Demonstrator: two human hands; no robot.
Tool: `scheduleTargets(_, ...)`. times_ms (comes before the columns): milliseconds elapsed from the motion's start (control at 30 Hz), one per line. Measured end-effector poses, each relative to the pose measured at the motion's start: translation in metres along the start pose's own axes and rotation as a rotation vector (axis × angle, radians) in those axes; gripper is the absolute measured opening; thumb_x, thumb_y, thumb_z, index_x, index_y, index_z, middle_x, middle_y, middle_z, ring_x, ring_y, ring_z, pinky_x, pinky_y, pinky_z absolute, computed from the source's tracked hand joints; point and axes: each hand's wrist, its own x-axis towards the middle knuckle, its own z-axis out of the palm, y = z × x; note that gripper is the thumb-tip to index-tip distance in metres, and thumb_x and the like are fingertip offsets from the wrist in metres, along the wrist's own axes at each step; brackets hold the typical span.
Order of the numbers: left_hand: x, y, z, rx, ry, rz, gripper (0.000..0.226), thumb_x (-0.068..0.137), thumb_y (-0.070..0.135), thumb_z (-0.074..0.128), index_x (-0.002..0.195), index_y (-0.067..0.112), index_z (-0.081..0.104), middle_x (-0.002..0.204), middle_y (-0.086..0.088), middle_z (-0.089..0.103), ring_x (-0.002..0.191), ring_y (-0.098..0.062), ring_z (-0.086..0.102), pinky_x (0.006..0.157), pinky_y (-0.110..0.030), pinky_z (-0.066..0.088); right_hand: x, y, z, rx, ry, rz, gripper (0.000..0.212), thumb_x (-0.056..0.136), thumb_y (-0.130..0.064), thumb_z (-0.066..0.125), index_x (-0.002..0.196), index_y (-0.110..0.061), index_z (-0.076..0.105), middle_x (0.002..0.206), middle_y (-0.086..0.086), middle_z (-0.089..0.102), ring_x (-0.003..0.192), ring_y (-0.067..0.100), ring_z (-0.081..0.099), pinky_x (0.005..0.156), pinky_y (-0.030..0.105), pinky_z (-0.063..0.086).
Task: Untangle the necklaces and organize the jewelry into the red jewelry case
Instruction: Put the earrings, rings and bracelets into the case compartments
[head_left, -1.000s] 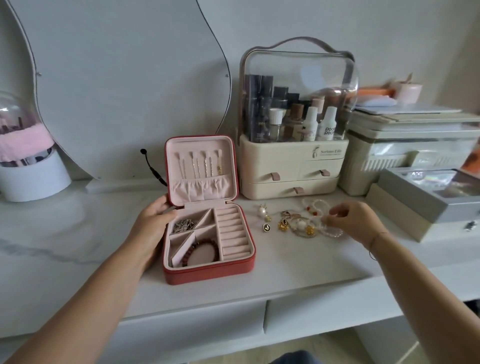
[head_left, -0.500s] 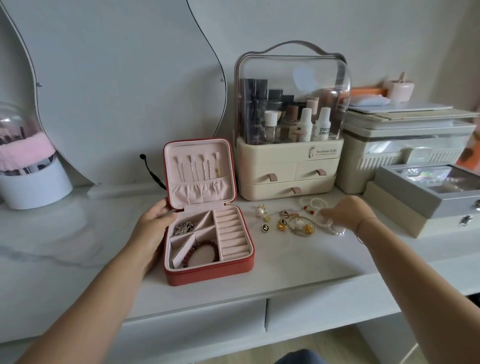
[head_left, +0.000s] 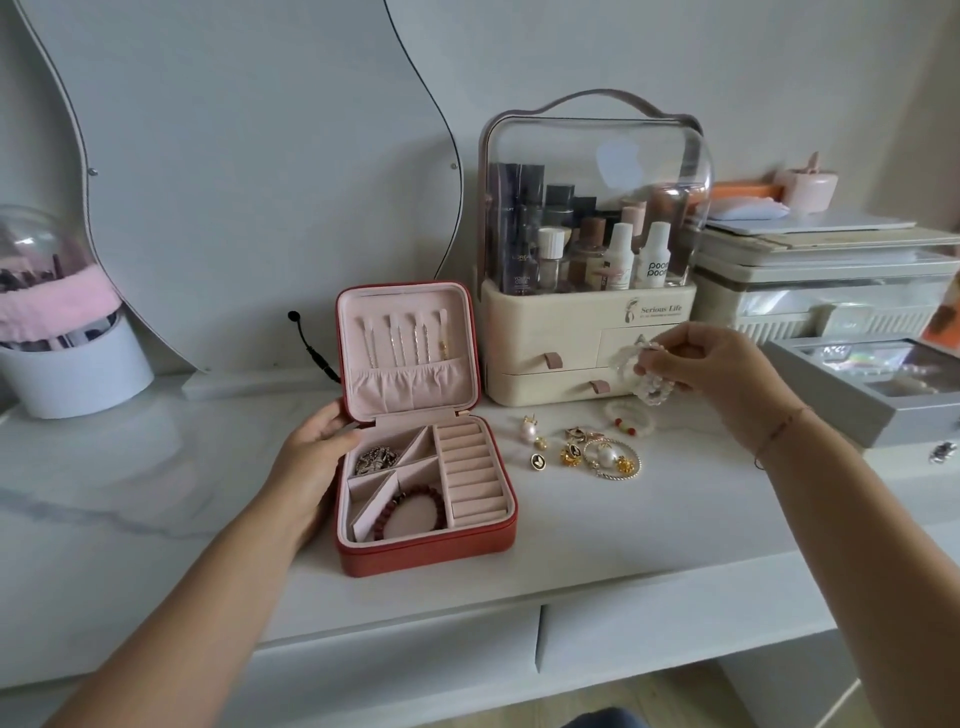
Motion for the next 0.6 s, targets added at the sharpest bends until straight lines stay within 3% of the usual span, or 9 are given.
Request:
scheduleTargets(133,0.000,0.001,0.001,-0.049,-0.004,-0.024,0.039,0.088,-0.011,0.050,0.107,0.020,0.064,0.103,0.001,0.070,0.078,-0.004,0.070,0.067,-0.016,0.053,-0.018,-0.031,0.026,0.051,-0.292,-0.013,0.020,0.076,-0.013,0.072,0.094,-0.007,0.068,0.081,0.008,0.073,0.071,0.015,0.061,0.070,0.027,0.050)
scheduleTargets(200,0.000,0.001,0.001,-0.069,0.001,-0.034,0.038,0.087,-0.011,0.051,0.108,0.019,0.064,0.103,0.000,0.070,0.078,-0.006,0.070,0.068,-0.019,0.054,-0.027,-0.043,0.046,0.071,-0.465,0.014,0.029,0.071,-0.016,0.071,0.097,-0.005,0.069,0.083,0.012,0.072,0.067,0.014,0.059,0.064,0.024,0.049)
scheduleTargets(367,0.001,0.002,-0.001,-0.065,-0.027,-0.058,0.041,0.086,-0.012,0.050,0.119,0.010,0.063,0.107,-0.009,0.072,0.090,-0.021,0.070,0.075,-0.029,0.053,-0.039,-0.049,0.106,0.001,-0.748,0.042,0.009,0.077,-0.010,0.073,0.086,-0.009,0.073,0.077,0.011,0.070,0.065,0.017,0.054,0.055,0.021,0.043)
scheduleTargets(467,0.002,0.002,-0.002,-0.062,-0.042,-0.066,0.042,0.085,-0.011,0.049,0.120,0.009,0.062,0.109,-0.012,0.071,0.094,-0.025,0.069,0.076,-0.030,0.053,-0.042,-0.048,0.134,-0.087,-0.803,0.057,0.004,0.079,-0.008,0.073,0.083,-0.007,0.072,0.069,0.004,0.066,0.060,0.013,0.053,0.055,0.021,0.045)
scheduleTargets(600,0.003,0.001,-0.002,-0.058,-0.037,-0.071,0.043,0.086,-0.012,0.048,0.120,0.010,0.062,0.109,-0.009,0.071,0.096,-0.023,0.069,0.082,-0.031,0.052,-0.042,-0.041,0.161,-0.213,-0.696,0.046,0.009,0.078,-0.013,0.076,0.084,-0.008,0.073,0.071,0.007,0.069,0.057,0.013,0.059,0.058,0.025,0.052)
